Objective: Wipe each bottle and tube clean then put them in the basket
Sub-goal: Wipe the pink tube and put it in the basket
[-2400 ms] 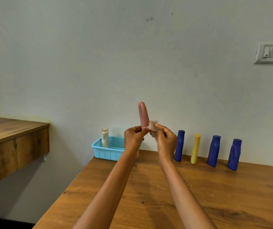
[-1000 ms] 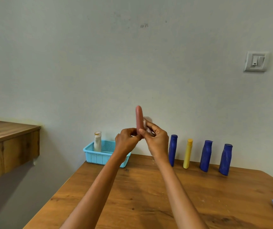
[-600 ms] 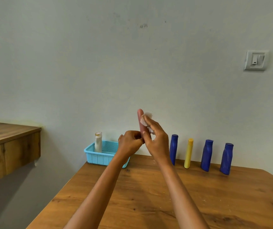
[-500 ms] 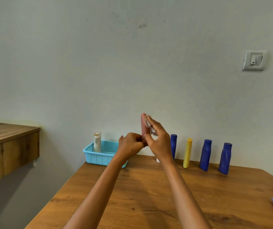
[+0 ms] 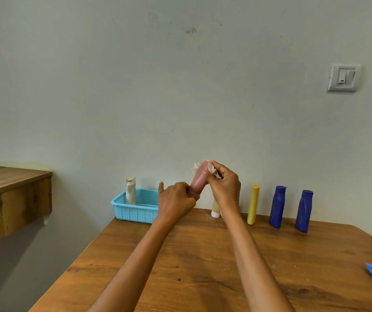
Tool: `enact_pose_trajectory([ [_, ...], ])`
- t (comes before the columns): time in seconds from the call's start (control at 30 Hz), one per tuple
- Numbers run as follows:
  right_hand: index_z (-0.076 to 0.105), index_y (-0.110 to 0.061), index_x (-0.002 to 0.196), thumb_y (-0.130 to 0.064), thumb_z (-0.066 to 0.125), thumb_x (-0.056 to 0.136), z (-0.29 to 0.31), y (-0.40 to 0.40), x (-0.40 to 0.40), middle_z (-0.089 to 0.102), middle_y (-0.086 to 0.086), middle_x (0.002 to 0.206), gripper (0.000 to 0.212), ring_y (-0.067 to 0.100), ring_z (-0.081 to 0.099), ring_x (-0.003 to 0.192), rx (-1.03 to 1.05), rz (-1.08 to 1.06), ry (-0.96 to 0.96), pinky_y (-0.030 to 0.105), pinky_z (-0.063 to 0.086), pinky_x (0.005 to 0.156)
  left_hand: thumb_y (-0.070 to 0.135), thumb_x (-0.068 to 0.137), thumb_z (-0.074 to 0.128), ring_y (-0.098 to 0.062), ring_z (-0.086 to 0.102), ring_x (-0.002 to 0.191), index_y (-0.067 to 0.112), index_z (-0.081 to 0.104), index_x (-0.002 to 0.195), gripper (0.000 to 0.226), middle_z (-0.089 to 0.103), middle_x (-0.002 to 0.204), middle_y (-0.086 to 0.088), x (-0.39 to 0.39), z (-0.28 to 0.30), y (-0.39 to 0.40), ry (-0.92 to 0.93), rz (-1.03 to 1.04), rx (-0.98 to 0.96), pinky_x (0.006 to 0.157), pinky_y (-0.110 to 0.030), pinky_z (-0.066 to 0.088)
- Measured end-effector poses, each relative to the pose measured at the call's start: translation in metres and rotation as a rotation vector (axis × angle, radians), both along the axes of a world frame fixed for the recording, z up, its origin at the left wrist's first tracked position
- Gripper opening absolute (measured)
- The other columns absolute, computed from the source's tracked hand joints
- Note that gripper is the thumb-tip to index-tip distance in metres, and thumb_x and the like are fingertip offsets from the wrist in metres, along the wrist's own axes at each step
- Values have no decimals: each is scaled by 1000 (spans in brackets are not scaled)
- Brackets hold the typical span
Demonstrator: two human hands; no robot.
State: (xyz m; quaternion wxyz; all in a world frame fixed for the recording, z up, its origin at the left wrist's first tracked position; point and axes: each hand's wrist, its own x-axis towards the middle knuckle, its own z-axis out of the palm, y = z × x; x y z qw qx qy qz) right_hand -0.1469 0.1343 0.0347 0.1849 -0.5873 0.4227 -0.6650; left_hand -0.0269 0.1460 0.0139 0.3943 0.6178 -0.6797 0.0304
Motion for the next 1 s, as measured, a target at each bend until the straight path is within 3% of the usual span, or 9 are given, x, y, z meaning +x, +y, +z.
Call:
enact_pose_trajectory([
  [0.17,64,-5,102,-18,70,83,-4,-3,-5,67,8,98,24,11,57,80,-20,-110,-103,0,39,54,40,86,60,-21,62,96,16,65,105,31,71,99,-3,-5,-3,1,126,3,-28,108,-42,31],
  [0.3,63,-4,107,-11,68,84,-3,-3,-7,64,6,105,25,18,60,97,-158,-176,-127,-3,40,64,38,82,65,-20,63,91,15,67,101,29,71,96,-2,-6,-2,3,188,1,-103,92,-38,45],
  [0.4,56,-5,124,-13,61,89,-1,-4,-5,56,10,126,36,19,54,115,-218,-220,45,2,39,80,35,79,70,-20,63,89,18,68,98,26,69,96,-2,-5,-2,3,229,-24,-134,83,-37,51],
  [0.5,52,-8,131,-14,49,96,-6,-11,2,49,9,137,36,19,47,126,-152,-205,267,12,34,91,33,77,71,-21,62,88,22,66,99,26,67,97,1,-8,0,6,268,-34,-199,78,-38,53],
  [0.63,62,-11,123,-9,52,94,-9,-12,8,57,6,131,30,17,51,122,-188,-113,448,21,40,99,35,75,73,-23,62,84,23,68,103,30,68,93,4,0,5,6,294,14,-296,78,-39,52],
  [0.77,71,-12,107,-5,58,90,-5,-2,15,65,6,118,23,15,59,111,-274,-3,470,9,41,89,44,78,69,-17,63,81,24,69,99,29,69,87,7,8,8,9,283,69,-326,83,-37,49],
  [0.9,72,-10,105,-6,62,88,-6,4,20,66,5,114,20,1,57,94,-310,122,446,2,44,79,38,82,66,-17,63,88,22,69,102,26,70,93,4,12,9,10,293,105,-330,85,-36,48],
  [1.0,69,-13,110,-13,62,88,-8,1,20,61,4,120,23,2,55,101,-314,65,413,2,43,80,38,81,68,-15,63,89,21,69,98,24,70,92,5,11,12,11,297,84,-324,87,-36,48],
])
